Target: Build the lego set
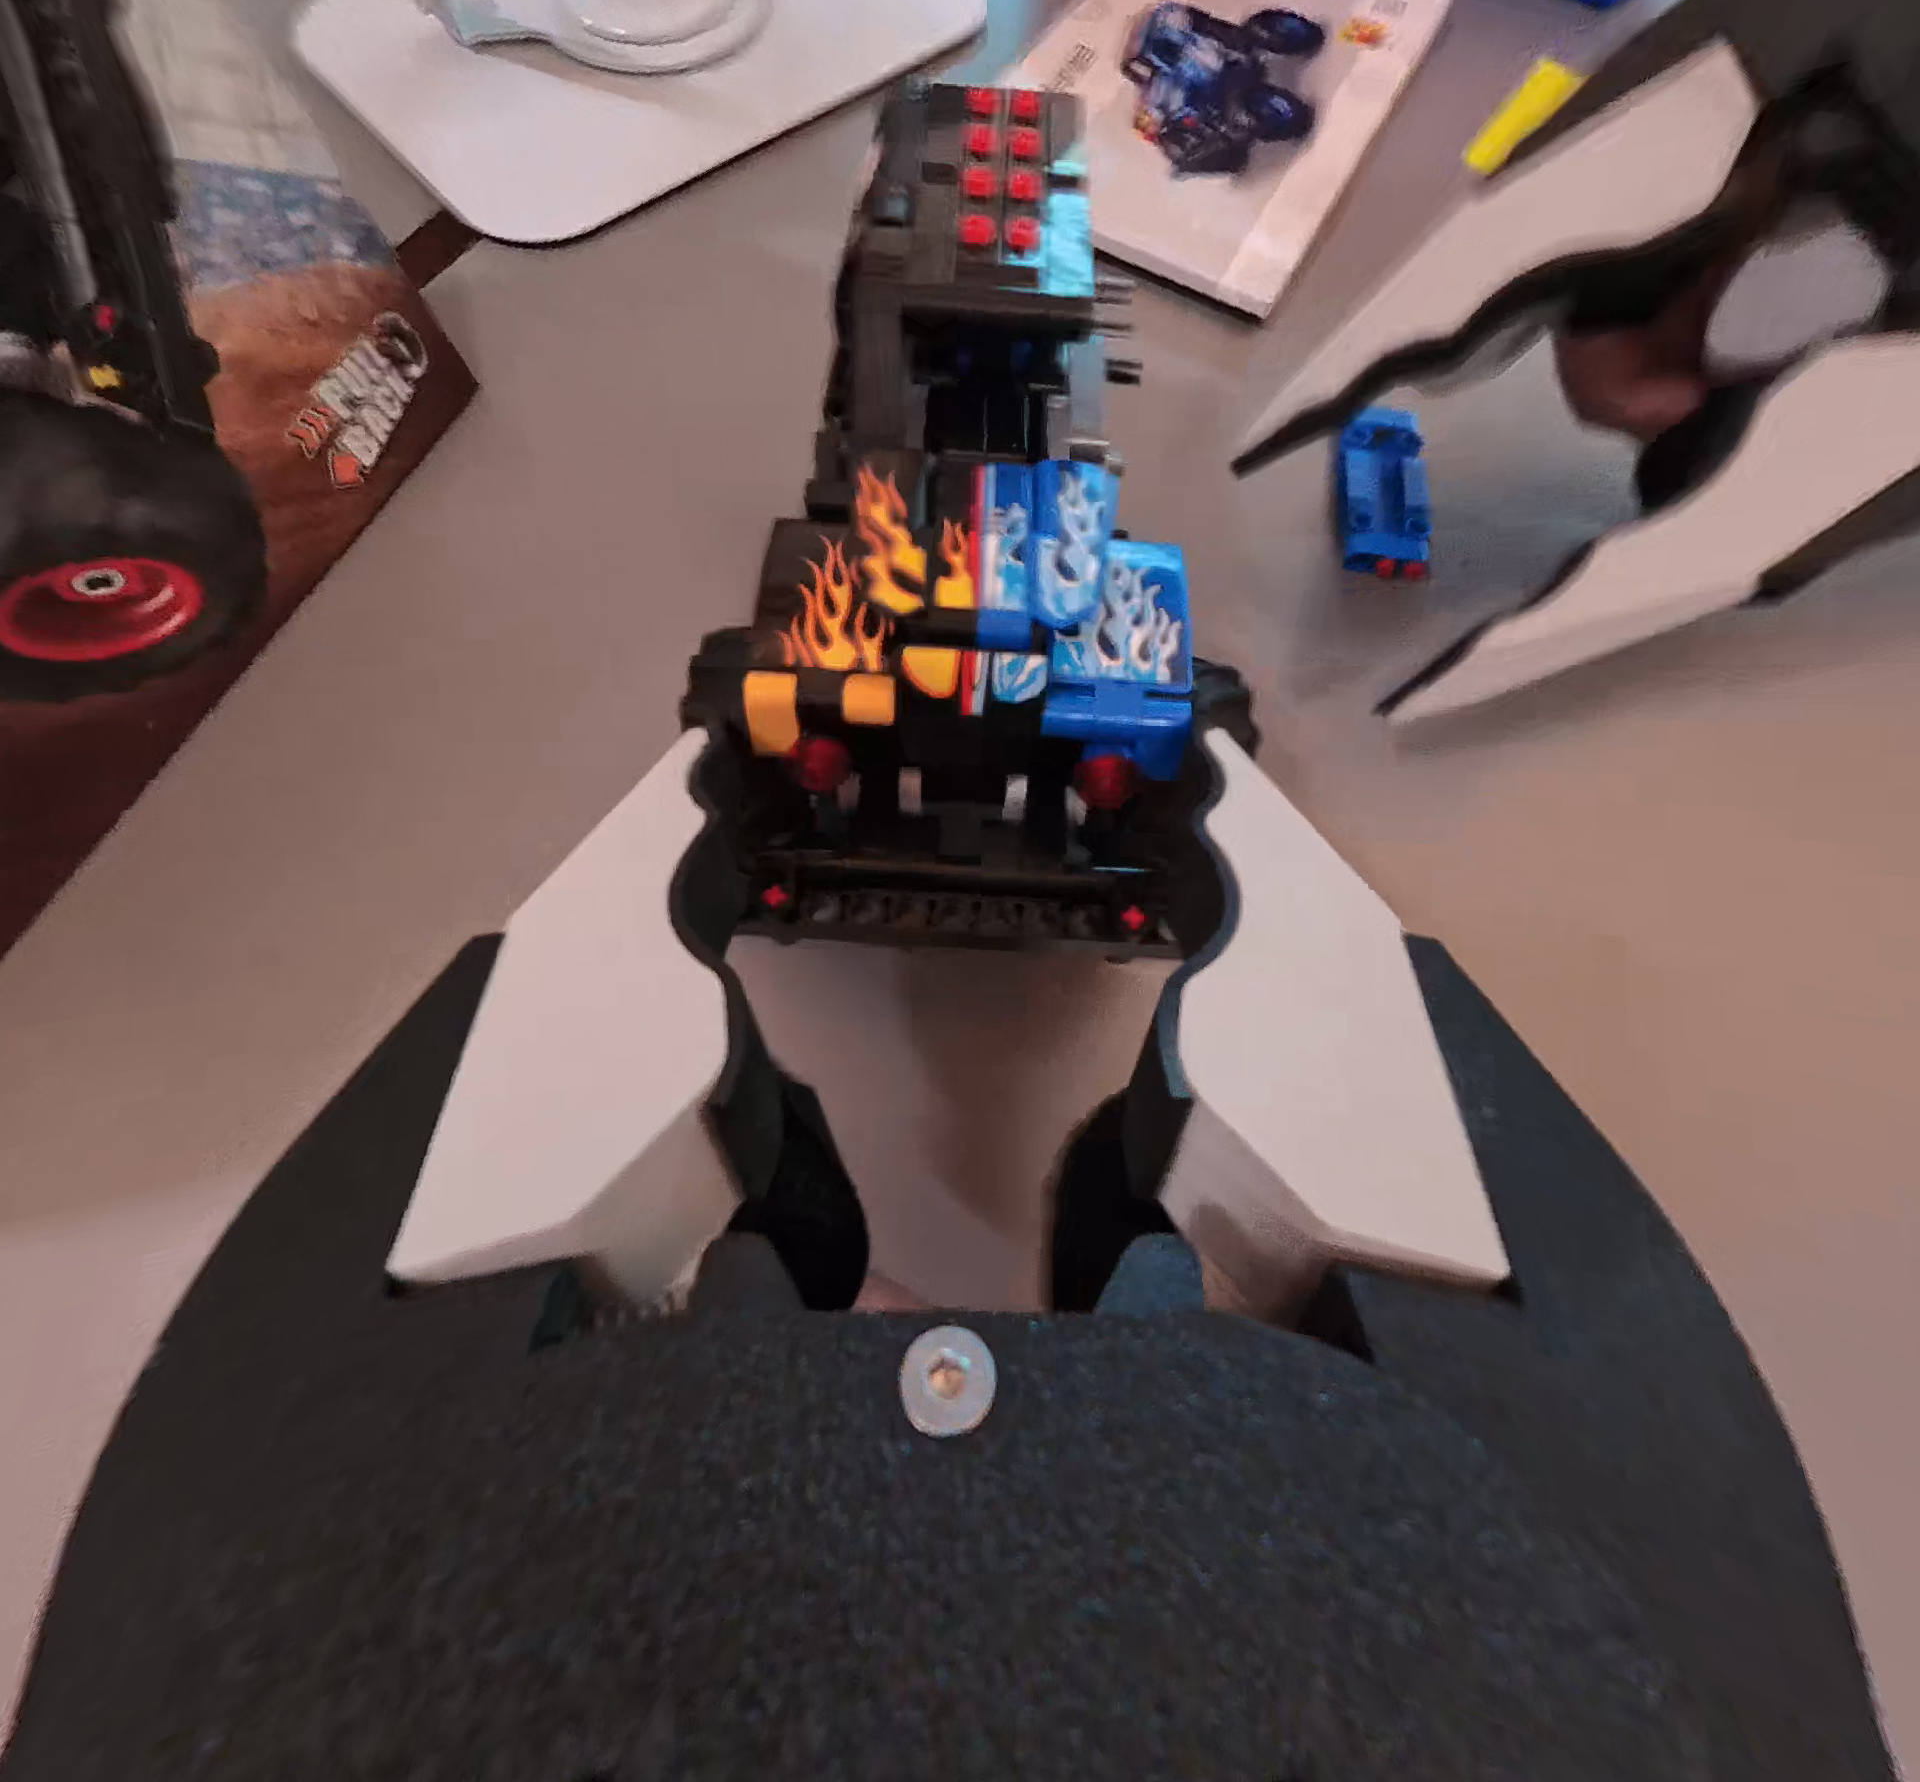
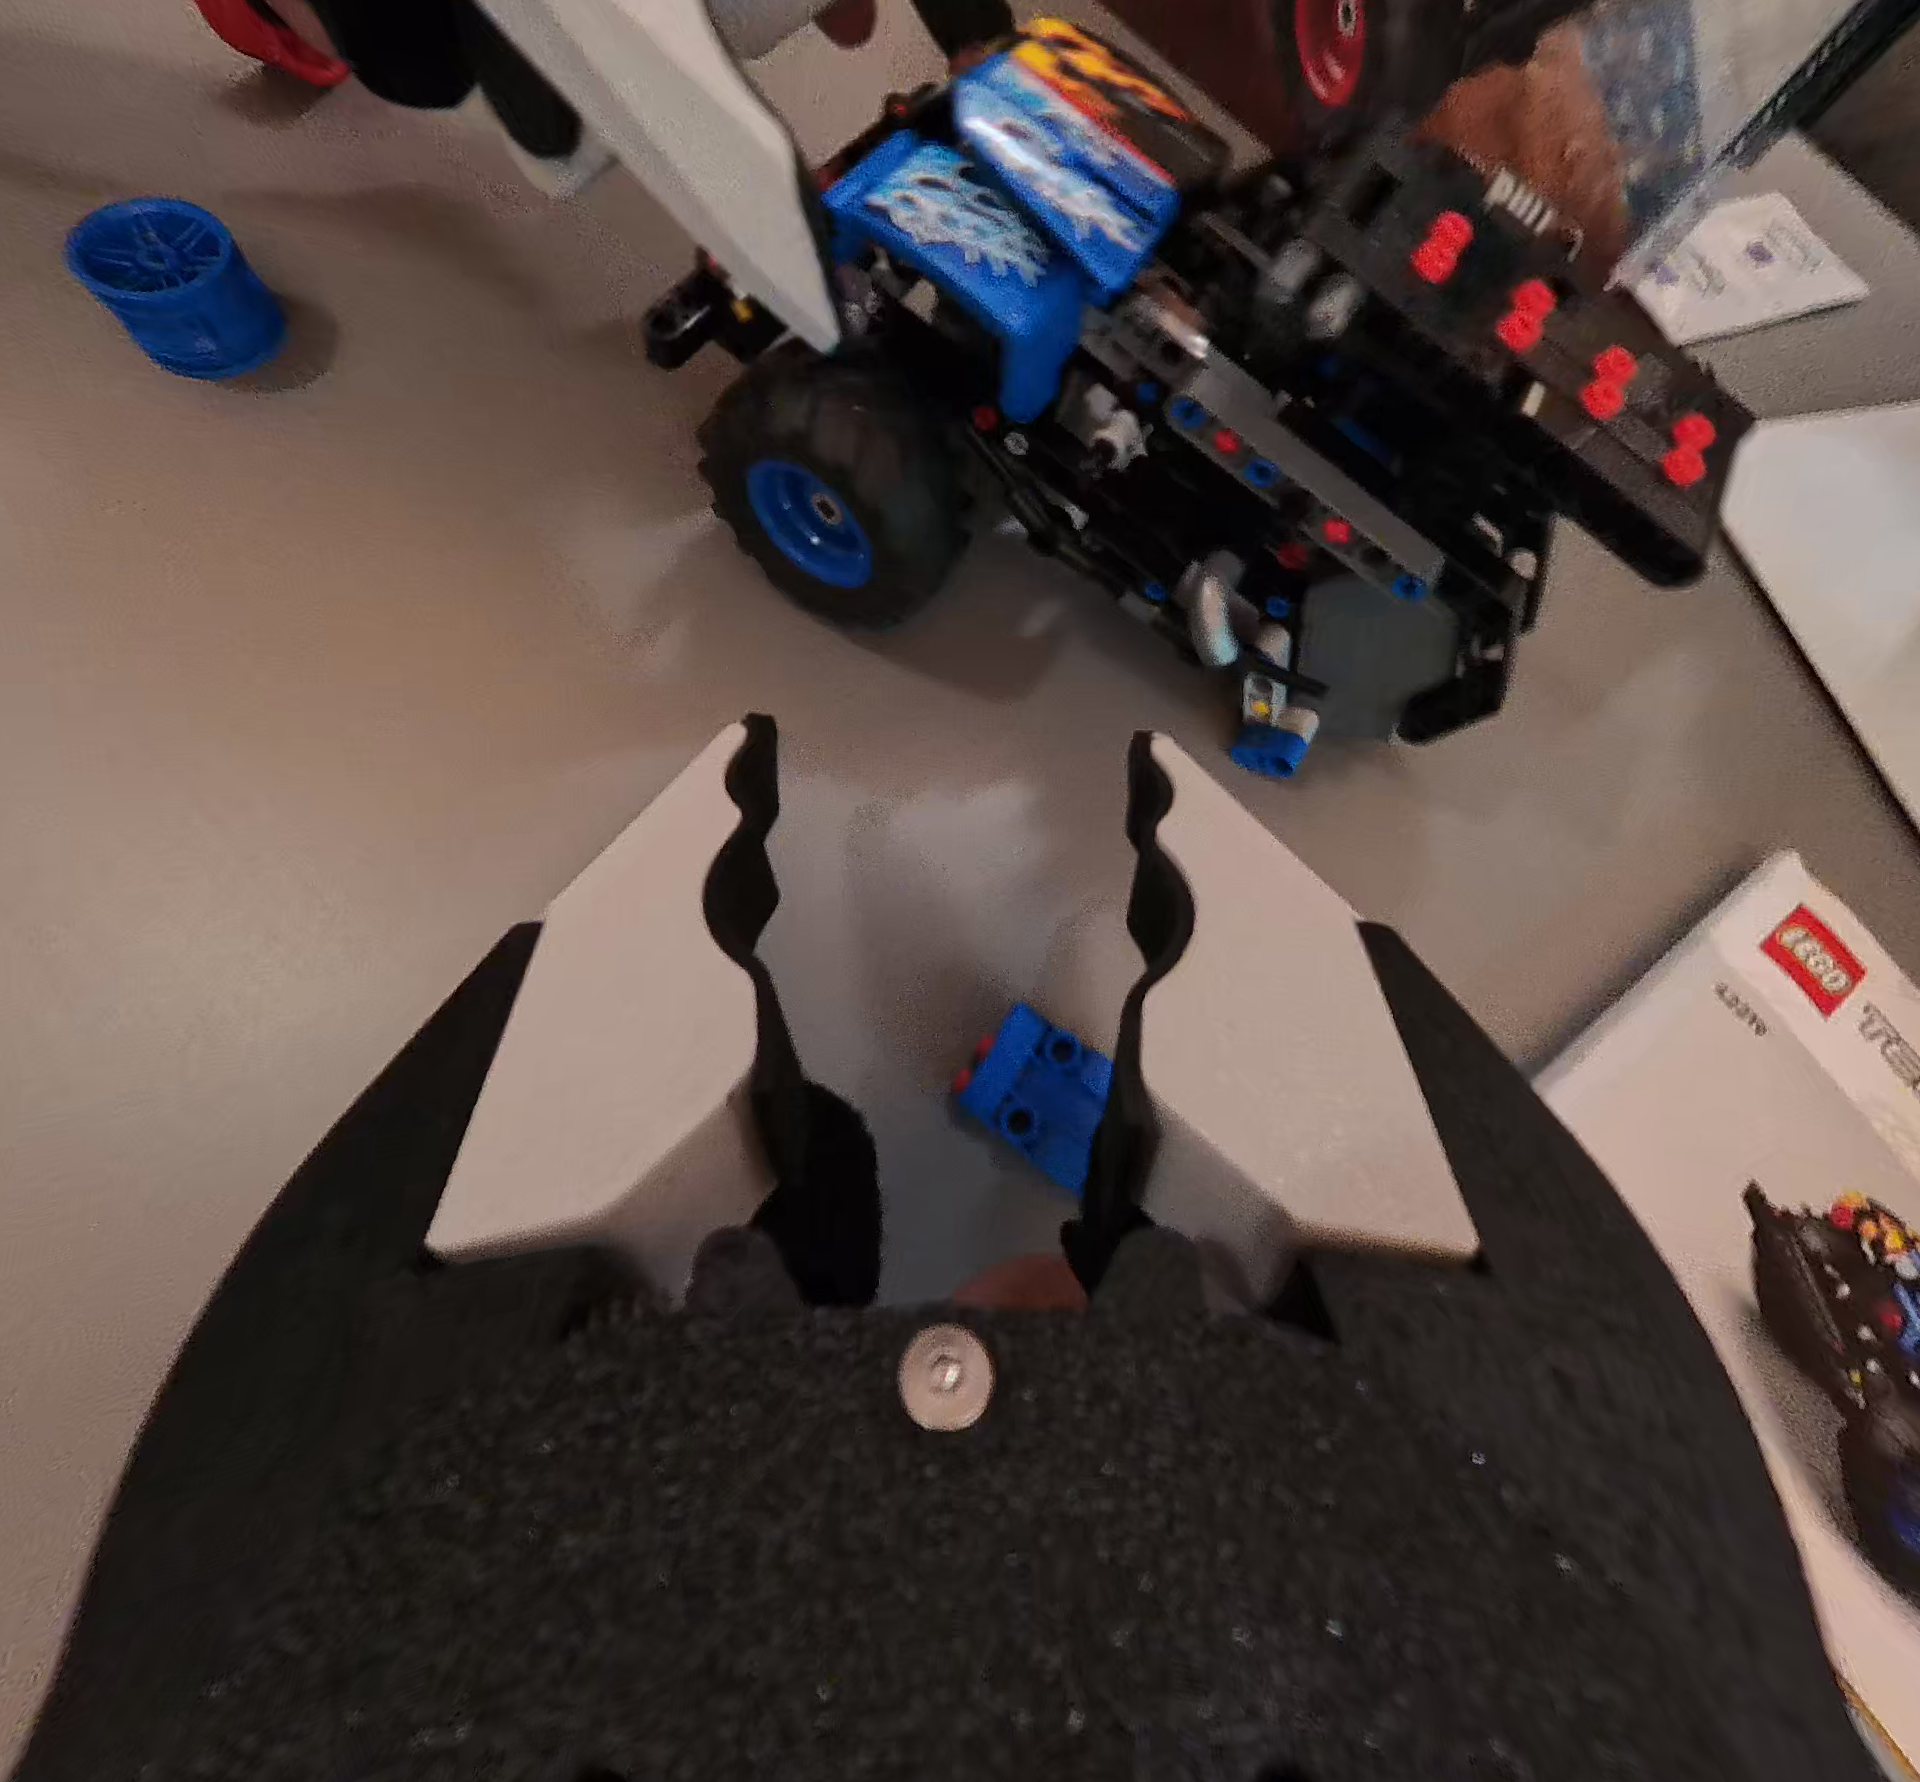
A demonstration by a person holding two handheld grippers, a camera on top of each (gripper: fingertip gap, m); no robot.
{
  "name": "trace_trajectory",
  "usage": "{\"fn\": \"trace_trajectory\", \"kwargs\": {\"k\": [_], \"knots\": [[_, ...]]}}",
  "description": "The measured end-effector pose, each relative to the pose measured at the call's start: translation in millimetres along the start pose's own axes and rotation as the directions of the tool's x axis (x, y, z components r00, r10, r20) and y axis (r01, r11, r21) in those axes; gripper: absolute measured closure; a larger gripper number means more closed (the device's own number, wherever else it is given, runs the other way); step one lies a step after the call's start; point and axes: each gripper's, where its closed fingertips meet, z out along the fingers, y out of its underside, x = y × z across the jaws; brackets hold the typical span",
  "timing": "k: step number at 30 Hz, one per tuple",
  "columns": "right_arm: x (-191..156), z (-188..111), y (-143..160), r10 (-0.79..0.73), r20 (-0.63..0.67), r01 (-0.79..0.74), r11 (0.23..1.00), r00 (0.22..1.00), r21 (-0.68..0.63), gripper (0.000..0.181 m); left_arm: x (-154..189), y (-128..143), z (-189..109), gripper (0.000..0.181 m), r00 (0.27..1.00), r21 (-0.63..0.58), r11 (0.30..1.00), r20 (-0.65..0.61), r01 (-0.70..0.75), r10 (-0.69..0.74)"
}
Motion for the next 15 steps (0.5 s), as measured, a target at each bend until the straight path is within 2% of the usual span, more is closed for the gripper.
{"fn": "trace_trajectory", "kwargs": {"k": [2,5,9,10,12,15], "knots": [[-0.2,9.4,-5.0,-0.050,-0.097,0.053,0.998,0.994,0.026,0.114,-0.7,1.0,-3.0,0.107,0.995,0.015,0.997,-0.053,0.081,-0.080],[-19.5,18.3,-20.7,-0.066,-0.078,0.072,0.993,0.995,0.088,0.118,0.7,1.9,-2.8,0.113,0.993,0.031,0.995,-0.075,0.098,-0.096],[-30.6,35.7,-36.0,-0.054,-0.139,0.066,0.994,0.989,0.084,0.109,0.9,1.3,-2.4,0.113,0.992,0.017,0.993,-0.064,0.114,-0.113],[-33.6,39.8,-37.5,-0.060,-0.160,0.073,0.995,0.985,0.074,0.106,1.4,1.7,-2.5,0.113,0.992,0.016,0.993,-0.059,0.115,-0.114],[-24.6,45.0,-33.3,-0.136,-0.292,0.141,0.990,0.947,-0.003,0.107,2.4,3.0,-2.8,0.113,0.991,0.009,0.992,-0.056,0.125,-0.125],[-18.4,49.6,-35.7,-0.176,-0.357,0.176,0.984,0.917,-0.033,0.120,3.6,2.9,-1.8,0.116,0.985,0.009,0.988,-0.071,0.156,-0.155]]}}
